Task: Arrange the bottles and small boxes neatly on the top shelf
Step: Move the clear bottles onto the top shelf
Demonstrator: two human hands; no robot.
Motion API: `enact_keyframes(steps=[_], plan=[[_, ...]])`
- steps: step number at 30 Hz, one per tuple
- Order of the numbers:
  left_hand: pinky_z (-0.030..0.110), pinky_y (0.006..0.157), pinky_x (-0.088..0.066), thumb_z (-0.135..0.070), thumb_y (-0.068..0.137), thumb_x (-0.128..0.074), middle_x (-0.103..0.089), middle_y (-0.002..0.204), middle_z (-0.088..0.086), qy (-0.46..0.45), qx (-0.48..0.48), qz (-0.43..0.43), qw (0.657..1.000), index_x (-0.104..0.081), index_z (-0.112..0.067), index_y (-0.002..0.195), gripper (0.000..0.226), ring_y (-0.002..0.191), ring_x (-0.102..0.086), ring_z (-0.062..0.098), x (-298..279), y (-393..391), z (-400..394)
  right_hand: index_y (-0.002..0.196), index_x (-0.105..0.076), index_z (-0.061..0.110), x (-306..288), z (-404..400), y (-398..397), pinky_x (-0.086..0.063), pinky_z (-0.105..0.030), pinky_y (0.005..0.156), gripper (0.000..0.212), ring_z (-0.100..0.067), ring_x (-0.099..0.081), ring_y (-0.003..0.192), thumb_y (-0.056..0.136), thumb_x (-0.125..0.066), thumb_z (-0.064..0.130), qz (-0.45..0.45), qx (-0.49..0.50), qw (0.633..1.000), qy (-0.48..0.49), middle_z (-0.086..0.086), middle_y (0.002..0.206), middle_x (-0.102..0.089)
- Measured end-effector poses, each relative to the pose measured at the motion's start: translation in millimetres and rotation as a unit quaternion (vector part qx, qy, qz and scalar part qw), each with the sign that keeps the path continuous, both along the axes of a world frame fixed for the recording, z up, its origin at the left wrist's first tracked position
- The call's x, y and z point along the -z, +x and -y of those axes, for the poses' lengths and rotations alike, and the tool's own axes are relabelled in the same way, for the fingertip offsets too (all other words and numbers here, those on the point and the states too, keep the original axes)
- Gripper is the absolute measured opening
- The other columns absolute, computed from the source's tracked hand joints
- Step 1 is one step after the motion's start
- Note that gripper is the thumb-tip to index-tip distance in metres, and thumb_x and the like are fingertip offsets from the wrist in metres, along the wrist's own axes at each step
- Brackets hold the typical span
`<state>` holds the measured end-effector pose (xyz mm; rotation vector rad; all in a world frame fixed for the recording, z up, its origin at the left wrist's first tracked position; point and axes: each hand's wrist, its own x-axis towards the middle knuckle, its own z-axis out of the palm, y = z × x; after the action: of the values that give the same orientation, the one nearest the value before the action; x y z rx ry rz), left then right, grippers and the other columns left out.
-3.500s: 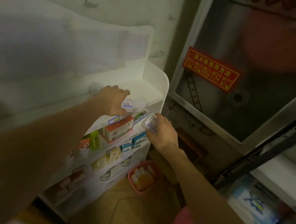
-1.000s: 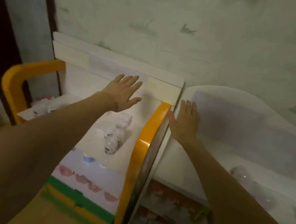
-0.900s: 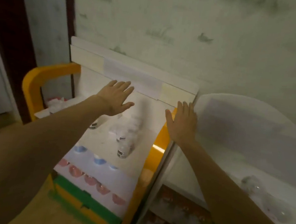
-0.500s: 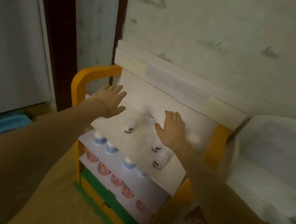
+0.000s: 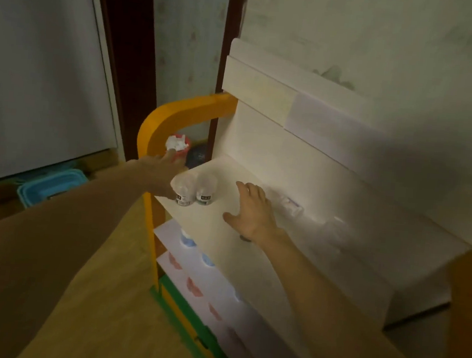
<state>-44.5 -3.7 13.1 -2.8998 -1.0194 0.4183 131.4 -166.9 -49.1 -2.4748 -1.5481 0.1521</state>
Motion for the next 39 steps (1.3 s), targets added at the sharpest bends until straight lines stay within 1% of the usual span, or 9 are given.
enact_keyframes(steps=[6, 13, 20, 23, 25, 28, 32, 35, 39], plan=[[0.033, 0.099, -0.042, -0.060, 0.080, -0.071, -0.047, 0.144, 0.001, -0.086, 0.030, 0.044, 0.995, -0.032, -0.026, 0.148, 0.086, 0.128, -0.049, 0.023, 54, 40, -57, 0.156, -0.009, 0.026, 32, -91, 16, -0.035, -0.045, 0.111, 0.101, -0.031, -0.027, 0.143, 0.082, -0.076, 0.042, -0.034, -0.065, 0.996, -0.044, -0.004, 0.163, -0.013], [0.041, 0.105, -0.045, -0.055, 0.084, -0.069, -0.031, 0.157, 0.005, -0.219, -0.034, -0.011, 0.975, -0.003, -0.026, 0.157, 0.103, 0.133, -0.045, 0.030, 99, 65, -99, 0.152, -0.029, 0.026, 65, -131, 33, -0.034, -0.040, 0.112, 0.078, -0.025, -0.035, 0.140, 0.088, -0.067, 0.049, 0.010, -0.120, 0.993, 0.009, 0.002, 0.155, -0.036], [0.041, 0.110, -0.041, -0.044, 0.084, -0.074, -0.044, 0.147, 0.003, -0.207, -0.025, -0.019, 0.978, -0.026, -0.022, 0.152, 0.086, 0.131, -0.046, 0.026, 100, 76, -111, 0.145, -0.038, 0.028, 57, -134, 31, -0.046, -0.031, 0.090, 0.070, -0.022, -0.055, 0.117, 0.085, -0.073, 0.040, -0.059, -0.097, 0.993, 0.011, 0.001, 0.139, -0.050], [0.034, 0.097, -0.048, -0.046, 0.083, -0.074, -0.056, 0.130, 0.002, -0.097, 0.011, 0.029, 0.995, -0.041, -0.025, 0.142, 0.071, 0.115, -0.056, 0.022, 91, 78, -105, 0.146, -0.037, 0.027, 41, -118, 33, -0.049, -0.035, 0.091, 0.070, -0.023, -0.056, 0.115, 0.086, -0.071, 0.041, -0.003, -0.096, 0.995, 0.027, 0.000, 0.137, -0.051], [0.034, 0.086, -0.053, -0.047, 0.083, -0.072, -0.059, 0.119, 0.001, -0.038, 0.011, 0.095, 0.995, -0.042, -0.026, 0.137, 0.065, 0.103, -0.059, 0.022, 76, 81, -97, 0.146, -0.036, 0.026, 27, -101, 34, -0.050, -0.038, 0.094, 0.071, -0.024, -0.055, 0.116, 0.086, -0.069, 0.044, -0.007, -0.056, 0.997, 0.051, -0.002, 0.137, -0.051], [0.042, 0.090, -0.055, -0.045, 0.084, -0.071, -0.057, 0.126, 0.004, -0.053, -0.004, 0.151, 0.987, -0.036, -0.024, 0.141, 0.069, 0.108, -0.060, 0.028, 48, 96, -81, 0.147, -0.035, 0.027, -2, -66, 36, -0.047, -0.041, 0.097, 0.075, -0.025, -0.052, 0.120, 0.083, -0.069, 0.049, -0.022, 0.030, 0.995, 0.097, -0.002, 0.137, -0.050], [0.047, 0.089, -0.050, -0.044, 0.085, -0.067, -0.059, 0.120, 0.011, -0.076, 0.060, 0.252, 0.963, -0.035, -0.016, 0.131, 0.062, 0.106, -0.061, 0.036, 7, 121, -35, 0.147, -0.038, 0.025, -47, 10, 37, -0.046, -0.043, 0.098, 0.072, -0.027, -0.052, 0.120, 0.085, -0.067, 0.049, 0.071, 0.100, 0.984, 0.131, -0.004, 0.139, -0.049], [0.038, 0.069, -0.051, -0.059, 0.073, -0.070, -0.062, 0.095, 0.004, -0.067, 0.154, 0.306, 0.937, -0.039, -0.017, 0.117, 0.069, 0.078, -0.059, 0.029, -13, 137, 26, 0.146, -0.040, 0.024, -81, 77, 37, -0.049, -0.043, 0.093, 0.073, -0.026, -0.055, 0.116, 0.083, -0.068, 0.049, 0.122, 0.191, 0.957, 0.180, -0.003, 0.136, -0.051], [0.035, 0.072, -0.049, -0.064, 0.069, -0.070, -0.064, 0.097, 0.006, -0.116, 0.241, 0.375, 0.888, -0.044, -0.019, 0.121, 0.073, 0.082, -0.062, 0.029, -33, 152, 114, 0.150, -0.031, 0.024, -116, 167, 24, -0.050, -0.034, 0.084, 0.083, -0.020, -0.055, 0.113, 0.081, -0.068, 0.052, 0.113, 0.325, 0.900, 0.268, -0.002, 0.131, -0.051]])
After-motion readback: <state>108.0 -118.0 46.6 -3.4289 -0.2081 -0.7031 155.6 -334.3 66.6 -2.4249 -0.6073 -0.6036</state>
